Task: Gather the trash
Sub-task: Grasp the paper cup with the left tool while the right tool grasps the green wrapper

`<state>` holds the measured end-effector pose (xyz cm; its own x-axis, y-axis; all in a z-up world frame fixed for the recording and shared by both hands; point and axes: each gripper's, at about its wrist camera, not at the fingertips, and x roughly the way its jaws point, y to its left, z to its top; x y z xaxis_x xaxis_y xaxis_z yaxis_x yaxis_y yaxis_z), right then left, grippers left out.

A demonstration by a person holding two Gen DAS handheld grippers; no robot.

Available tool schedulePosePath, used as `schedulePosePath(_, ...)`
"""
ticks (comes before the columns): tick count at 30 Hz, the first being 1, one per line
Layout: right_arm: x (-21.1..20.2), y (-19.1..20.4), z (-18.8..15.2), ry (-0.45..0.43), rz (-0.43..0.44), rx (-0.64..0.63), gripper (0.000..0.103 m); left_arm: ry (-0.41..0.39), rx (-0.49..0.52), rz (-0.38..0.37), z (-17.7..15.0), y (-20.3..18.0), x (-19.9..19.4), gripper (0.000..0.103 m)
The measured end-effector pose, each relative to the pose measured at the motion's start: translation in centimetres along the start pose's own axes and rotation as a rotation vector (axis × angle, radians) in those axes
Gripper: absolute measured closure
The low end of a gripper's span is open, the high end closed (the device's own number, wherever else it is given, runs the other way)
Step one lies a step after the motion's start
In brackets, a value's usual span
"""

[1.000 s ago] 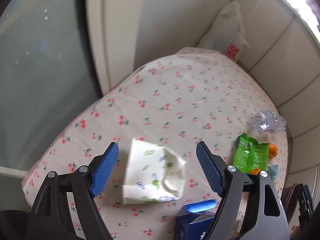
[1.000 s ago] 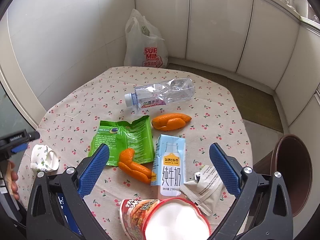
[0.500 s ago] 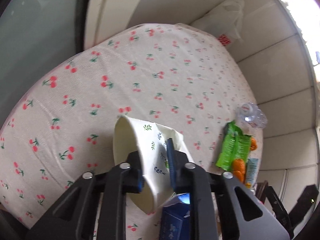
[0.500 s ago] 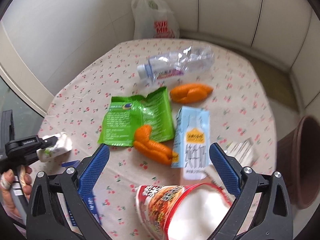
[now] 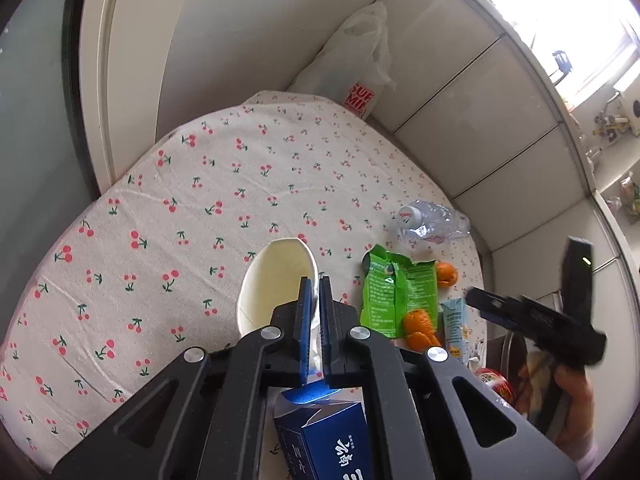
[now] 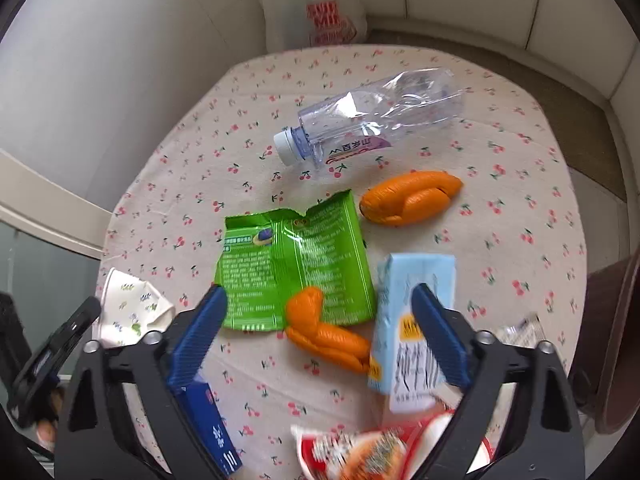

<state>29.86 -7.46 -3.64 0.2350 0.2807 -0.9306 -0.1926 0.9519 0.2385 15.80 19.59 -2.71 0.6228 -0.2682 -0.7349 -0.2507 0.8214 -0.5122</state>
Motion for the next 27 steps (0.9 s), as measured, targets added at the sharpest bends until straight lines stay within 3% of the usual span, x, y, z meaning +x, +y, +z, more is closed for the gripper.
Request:
schedulePosePath(4,3.7,0.1,2.3,0.09,-0.027,-0.008,0.046,0.0,-0.008,-0.018,0.3,0.4,-0.4,0.099)
schedulePosePath(6,5.0,0.0,2.5,0.116,-0.04,-0.004,0.052,0.017,-0.028,-0.037,0.5,0.8,-0.3,0.099)
schedulePosePath(8,6.3,-0.1,2.7,0.12,-0.068,-0.005,0.052,0.038,-0.048,-0.06,0.5,1.1,0.0,0.099)
schedulePosePath(11,7.1,-0.2,2.6,0.128,-0.065,-0.006,0.066,0.056,-0.07,-0.082,0.6,1.4,0.2,0.099)
schedulePosePath(13,7.2,-0.2,2.3,0.123,-0.07,-0.012,0.083,0.057,-0.076,-0.078,0.6,1.5,0.3,0.099)
schedulePosePath(15,6.6,-0.1,1.8,0.09,-0.06,-0.016,0.09,0.056,-0.084,-0.077,0.6,1.6,0.2,0.099)
schedulePosePath(19,4.2,0.8,0.6,-0.003,-0.051,-0.036,0.095,0.048,-0.096,-0.077,0.6,1.9,-0.1,0.099)
schedulePosePath(27,-2.4,2.5,-2.4,-0.18,-0.029,-0.097,0.097,0.009,-0.104,-0.089,0.6,1.9,-1.2,0.099)
